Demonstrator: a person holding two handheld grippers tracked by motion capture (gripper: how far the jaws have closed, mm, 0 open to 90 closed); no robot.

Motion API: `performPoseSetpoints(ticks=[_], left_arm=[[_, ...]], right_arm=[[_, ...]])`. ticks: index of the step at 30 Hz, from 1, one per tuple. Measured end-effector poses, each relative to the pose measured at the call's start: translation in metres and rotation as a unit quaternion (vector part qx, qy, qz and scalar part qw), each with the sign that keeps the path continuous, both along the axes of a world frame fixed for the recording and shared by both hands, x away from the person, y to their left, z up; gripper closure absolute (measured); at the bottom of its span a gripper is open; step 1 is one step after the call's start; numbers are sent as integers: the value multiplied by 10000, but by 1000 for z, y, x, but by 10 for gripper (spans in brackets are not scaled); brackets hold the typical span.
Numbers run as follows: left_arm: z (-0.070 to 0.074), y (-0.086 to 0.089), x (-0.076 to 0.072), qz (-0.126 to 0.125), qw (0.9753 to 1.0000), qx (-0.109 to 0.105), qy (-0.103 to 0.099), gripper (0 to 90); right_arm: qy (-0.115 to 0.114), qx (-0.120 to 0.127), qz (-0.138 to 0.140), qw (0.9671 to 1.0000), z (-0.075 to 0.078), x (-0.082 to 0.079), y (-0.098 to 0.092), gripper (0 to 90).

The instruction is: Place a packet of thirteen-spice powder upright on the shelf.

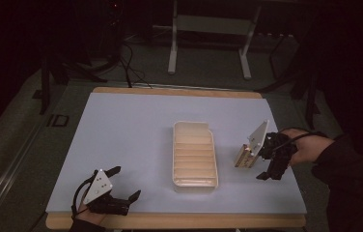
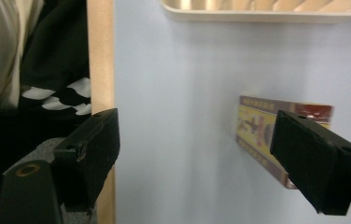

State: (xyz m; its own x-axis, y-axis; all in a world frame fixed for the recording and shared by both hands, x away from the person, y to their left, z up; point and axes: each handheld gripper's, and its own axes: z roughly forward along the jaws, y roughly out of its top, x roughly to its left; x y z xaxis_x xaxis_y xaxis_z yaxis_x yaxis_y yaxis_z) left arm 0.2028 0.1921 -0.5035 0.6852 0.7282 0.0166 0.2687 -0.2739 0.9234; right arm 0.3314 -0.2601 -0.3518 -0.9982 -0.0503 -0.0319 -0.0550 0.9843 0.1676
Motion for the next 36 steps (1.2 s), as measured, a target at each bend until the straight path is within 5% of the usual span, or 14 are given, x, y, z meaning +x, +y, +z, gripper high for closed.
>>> performPoseSetpoints(ticks=[20, 36], left_arm=[[-1, 1, 0, -12, 10000, -1, 24, 0], [-1, 1, 0, 6, 10000, 33, 33, 0]], right_arm=[[-377, -99, -517, 9979, -10, 52, -14, 278], [14, -311, -602, 9977, -41, 70, -8, 394]])
